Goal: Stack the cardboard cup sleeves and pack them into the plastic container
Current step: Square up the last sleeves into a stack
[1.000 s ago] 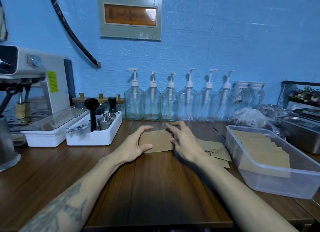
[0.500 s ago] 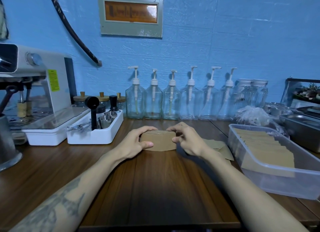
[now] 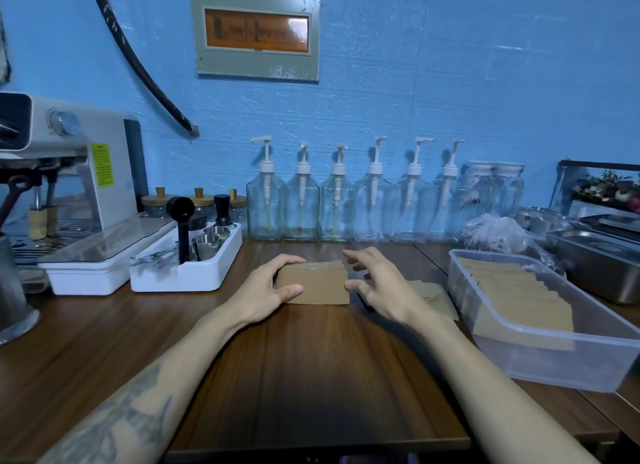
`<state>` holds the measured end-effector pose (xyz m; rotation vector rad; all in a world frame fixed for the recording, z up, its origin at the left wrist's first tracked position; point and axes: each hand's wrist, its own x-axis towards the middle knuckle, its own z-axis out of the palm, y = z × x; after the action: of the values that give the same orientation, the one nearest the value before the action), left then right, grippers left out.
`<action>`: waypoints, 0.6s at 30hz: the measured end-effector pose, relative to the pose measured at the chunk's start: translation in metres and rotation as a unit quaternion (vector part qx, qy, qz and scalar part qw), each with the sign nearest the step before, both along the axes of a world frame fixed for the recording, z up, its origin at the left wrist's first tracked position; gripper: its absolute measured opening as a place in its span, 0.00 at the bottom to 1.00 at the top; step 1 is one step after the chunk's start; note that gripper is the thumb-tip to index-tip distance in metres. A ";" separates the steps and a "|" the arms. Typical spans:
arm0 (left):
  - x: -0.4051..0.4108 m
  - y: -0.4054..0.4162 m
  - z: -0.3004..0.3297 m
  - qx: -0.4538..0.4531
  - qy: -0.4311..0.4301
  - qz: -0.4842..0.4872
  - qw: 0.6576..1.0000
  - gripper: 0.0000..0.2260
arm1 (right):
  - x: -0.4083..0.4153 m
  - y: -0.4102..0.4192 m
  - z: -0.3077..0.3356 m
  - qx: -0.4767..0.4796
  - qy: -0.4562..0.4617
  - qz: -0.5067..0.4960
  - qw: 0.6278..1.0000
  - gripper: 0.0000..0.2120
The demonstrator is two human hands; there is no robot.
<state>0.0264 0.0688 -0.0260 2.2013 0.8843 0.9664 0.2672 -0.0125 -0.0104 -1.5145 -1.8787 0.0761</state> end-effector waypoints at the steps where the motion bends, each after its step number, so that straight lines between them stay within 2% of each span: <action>1: 0.000 0.000 0.000 0.000 0.001 0.001 1.000 0.18 | 0.004 -0.003 0.000 0.002 -0.005 -0.010 1.000 0.27; 6: 0.001 0.002 -0.001 -0.002 -0.009 -0.001 1.000 0.19 | 0.022 -0.017 0.002 0.023 -0.035 -0.092 0.995 0.25; 10: 0.001 0.003 -0.002 0.001 0.004 0.008 1.000 0.18 | 0.035 -0.021 0.005 -0.041 -0.095 -0.137 0.985 0.27; 14: 0.001 0.002 -0.003 0.015 0.021 0.012 1.000 0.19 | 0.040 -0.018 0.001 -0.119 -0.186 -0.135 0.966 0.27; 18: 0.000 0.000 -0.003 0.031 0.056 0.009 0.998 0.26 | 0.037 -0.014 -0.005 -0.149 -0.202 -0.106 0.962 0.21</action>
<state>0.0260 0.0692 -0.0287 2.3225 0.9371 0.8961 0.3042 -0.0269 -0.0152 -2.0559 -2.0720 -0.0582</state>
